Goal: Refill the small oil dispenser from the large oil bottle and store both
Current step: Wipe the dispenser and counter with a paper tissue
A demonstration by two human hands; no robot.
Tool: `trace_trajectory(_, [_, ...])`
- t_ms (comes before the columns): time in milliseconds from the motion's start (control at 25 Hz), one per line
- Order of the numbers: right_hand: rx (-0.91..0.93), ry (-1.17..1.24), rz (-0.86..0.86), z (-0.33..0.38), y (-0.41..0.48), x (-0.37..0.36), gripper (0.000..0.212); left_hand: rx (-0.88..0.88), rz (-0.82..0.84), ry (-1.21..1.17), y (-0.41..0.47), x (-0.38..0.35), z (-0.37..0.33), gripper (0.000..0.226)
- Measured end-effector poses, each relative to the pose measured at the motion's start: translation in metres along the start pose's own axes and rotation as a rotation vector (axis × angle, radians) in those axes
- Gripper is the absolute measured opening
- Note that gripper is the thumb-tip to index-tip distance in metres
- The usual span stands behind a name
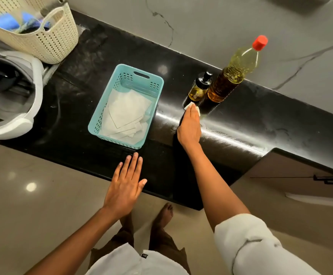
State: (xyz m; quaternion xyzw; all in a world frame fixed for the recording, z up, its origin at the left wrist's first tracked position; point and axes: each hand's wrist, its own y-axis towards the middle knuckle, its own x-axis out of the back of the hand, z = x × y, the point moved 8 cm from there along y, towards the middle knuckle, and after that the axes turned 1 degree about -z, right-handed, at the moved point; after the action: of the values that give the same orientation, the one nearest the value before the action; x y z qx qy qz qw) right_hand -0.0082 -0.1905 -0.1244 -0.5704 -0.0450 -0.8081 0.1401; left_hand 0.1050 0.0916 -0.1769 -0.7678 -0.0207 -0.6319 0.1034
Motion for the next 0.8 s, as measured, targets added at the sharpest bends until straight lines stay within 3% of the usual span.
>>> trace_trajectory(160, [0.147,-0.027,0.014,0.044,0.002,-0.011,0.077,0.0,0.014,0.011,0.002,0.0,0.0,0.075])
trace_trajectory(360, [0.428,-0.105,0.148,0.055,-0.097,-0.021,0.081,-0.002,-0.005,0.005,0.001,0.001,0.0,0.076])
trace_trajectory(520, [0.337,-0.23,0.115,0.009,-0.051,-0.006,0.08,0.011,0.011,0.004,0.002,0.001,0.0,0.076])
trace_trajectory(640, [0.345,-0.303,0.137,0.04,0.005,-0.018,0.075,0.001,0.014,0.022,0.002,0.001,0.001,0.076])
trace_trajectory(800, [0.407,-0.288,0.181,0.057,-0.041,-0.033,0.074,-0.008,-0.006,0.025,0.0,0.0,0.0,0.076])
